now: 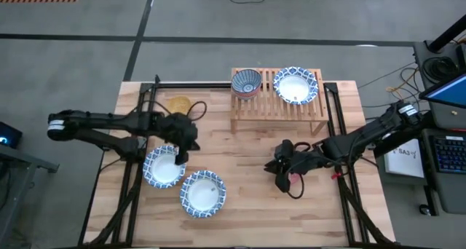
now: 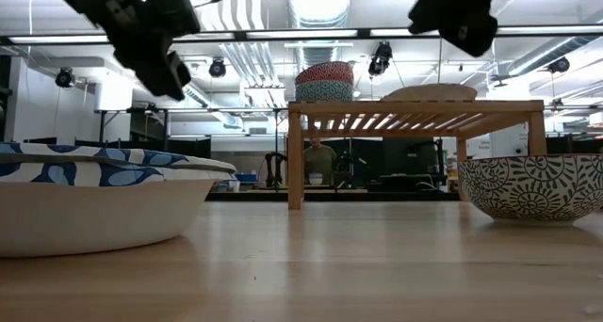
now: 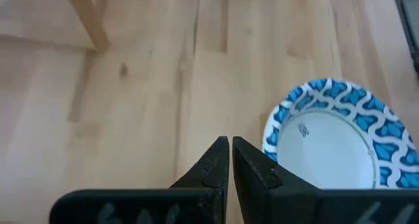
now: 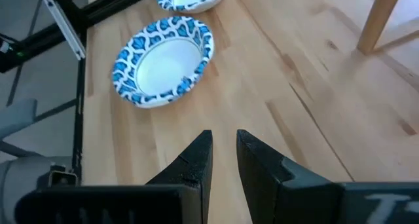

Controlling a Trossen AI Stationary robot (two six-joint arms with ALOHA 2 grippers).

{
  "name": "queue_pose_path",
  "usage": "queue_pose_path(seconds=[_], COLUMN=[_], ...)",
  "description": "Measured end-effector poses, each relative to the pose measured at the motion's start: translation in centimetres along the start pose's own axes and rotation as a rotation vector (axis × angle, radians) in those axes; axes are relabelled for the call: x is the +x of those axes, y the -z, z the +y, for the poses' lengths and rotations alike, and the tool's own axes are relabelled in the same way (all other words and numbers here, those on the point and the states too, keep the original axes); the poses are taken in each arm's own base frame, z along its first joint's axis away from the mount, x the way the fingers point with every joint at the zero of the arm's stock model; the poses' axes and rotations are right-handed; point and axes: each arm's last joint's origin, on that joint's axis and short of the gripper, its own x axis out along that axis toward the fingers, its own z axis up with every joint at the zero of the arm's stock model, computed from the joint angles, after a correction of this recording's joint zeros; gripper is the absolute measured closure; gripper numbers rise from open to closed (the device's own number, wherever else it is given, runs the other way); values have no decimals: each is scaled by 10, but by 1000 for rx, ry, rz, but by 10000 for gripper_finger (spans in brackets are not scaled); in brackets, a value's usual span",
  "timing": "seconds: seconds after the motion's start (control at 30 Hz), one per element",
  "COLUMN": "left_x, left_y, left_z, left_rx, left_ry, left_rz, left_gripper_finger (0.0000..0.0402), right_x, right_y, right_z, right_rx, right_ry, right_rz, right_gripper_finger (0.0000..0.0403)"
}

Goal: Place and stack bowls onto a shelf
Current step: Stack the white patterned bowl on top of the white patterned bowl on the shelf

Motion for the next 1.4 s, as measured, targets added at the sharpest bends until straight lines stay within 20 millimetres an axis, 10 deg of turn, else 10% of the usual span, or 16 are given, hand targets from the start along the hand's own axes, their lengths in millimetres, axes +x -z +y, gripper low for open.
queue_pose_path(seconds=[0.8, 1.17, 1.4], left_x=[57, 99, 97], left_y=[26, 38, 26], left_z=[-51, -49, -57], left_rx=[56, 48, 61], left_ry=[50, 38, 64], left_rz=[132, 262, 228], left_gripper_finger=[204, 223, 375], right_x=[34, 35, 47], right_y=[-9, -4, 1], right_z=[57, 62, 58], right_rx=[-135, -152, -122], right_ry=[72, 71, 149], right_rz=[194, 196, 110], right_gripper_finger=[344, 344, 344])
